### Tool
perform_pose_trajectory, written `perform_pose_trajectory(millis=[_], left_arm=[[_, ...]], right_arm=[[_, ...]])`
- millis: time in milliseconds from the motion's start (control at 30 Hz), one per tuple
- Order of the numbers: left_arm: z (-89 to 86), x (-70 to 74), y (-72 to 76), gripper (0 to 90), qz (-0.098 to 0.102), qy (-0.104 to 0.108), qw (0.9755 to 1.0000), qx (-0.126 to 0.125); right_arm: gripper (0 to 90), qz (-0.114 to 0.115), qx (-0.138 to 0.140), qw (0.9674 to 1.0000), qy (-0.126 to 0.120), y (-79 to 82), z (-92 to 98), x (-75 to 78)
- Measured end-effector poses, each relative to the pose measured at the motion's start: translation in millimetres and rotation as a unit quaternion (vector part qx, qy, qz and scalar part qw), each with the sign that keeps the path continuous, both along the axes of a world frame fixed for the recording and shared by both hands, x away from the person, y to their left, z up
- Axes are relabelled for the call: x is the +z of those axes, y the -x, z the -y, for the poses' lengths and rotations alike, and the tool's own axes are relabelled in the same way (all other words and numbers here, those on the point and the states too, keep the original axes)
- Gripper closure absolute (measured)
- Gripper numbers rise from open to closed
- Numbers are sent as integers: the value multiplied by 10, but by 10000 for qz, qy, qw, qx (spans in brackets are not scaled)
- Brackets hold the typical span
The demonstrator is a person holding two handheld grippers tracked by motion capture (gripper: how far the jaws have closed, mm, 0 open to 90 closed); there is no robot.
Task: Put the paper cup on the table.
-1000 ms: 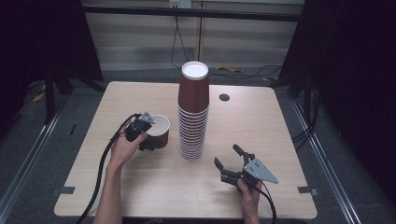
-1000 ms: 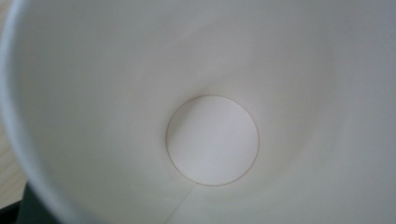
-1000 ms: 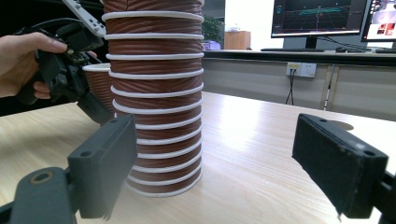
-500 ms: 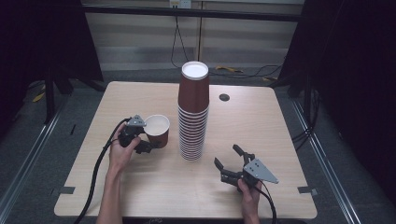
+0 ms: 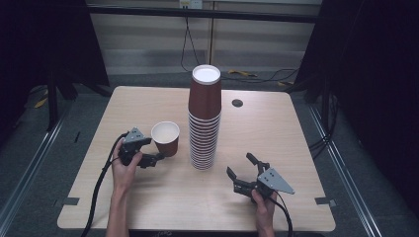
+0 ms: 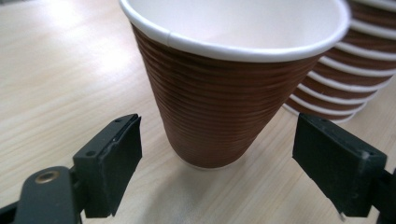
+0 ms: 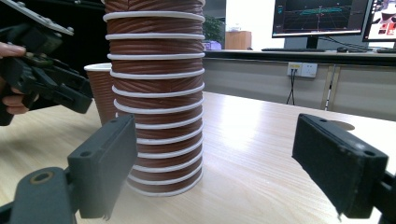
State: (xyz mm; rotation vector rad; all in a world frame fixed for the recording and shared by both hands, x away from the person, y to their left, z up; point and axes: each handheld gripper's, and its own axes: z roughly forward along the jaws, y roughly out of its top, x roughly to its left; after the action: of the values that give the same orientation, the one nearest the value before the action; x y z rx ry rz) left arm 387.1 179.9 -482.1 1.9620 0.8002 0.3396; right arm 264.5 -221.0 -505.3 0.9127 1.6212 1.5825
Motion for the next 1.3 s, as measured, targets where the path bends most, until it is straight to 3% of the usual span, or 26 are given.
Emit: perform_pose_trajectory(millis=[133,333,433,600,700,767,800,967,1033,1167,1233,1300], left_arm=[[-36,42,112,157,106,158,9998,80],[-51,53,298,157,346,456,9984,4],[-23,32,380,158,536,431,9976,-31],[45,-4,512,156,578,826,9948,-111],[134,-19,607,155,715,785,9943,105],[170,-53,691,155,899,747,9928,272],[189,-68,726,154,961,868,9910,347],[296,-128,846,154,1212,1192,9850,296],[358,-143,874,154,1239,1178,9849,265],[464,-206,946,155,1405,1307,9808,342],[487,-239,984,153,1573,1158,9801,347],[519,-285,1011,152,1511,1285,9792,418]], right_arm=[[137,0,0,10000,1,0,0,0],[137,-1,0,10000,0,0,0,0],[137,0,-1,10000,0,0,0,0],[138,-8,13,10000,0,-2,2,1],[138,-8,14,10000,-1,-1,1,0],[138,-5,12,10000,0,-1,1,0],[138,-5,11,10000,0,-1,1,0],[138,-4,11,10000,1,-1,1,0],[138,-7,9,10000,-1,-1,1,0],[137,-7,9,10000,-1,-1,1,0],[136,-3,12,10000,1,-2,2,0],[135,-3,12,10000,0,-2,2,0]])
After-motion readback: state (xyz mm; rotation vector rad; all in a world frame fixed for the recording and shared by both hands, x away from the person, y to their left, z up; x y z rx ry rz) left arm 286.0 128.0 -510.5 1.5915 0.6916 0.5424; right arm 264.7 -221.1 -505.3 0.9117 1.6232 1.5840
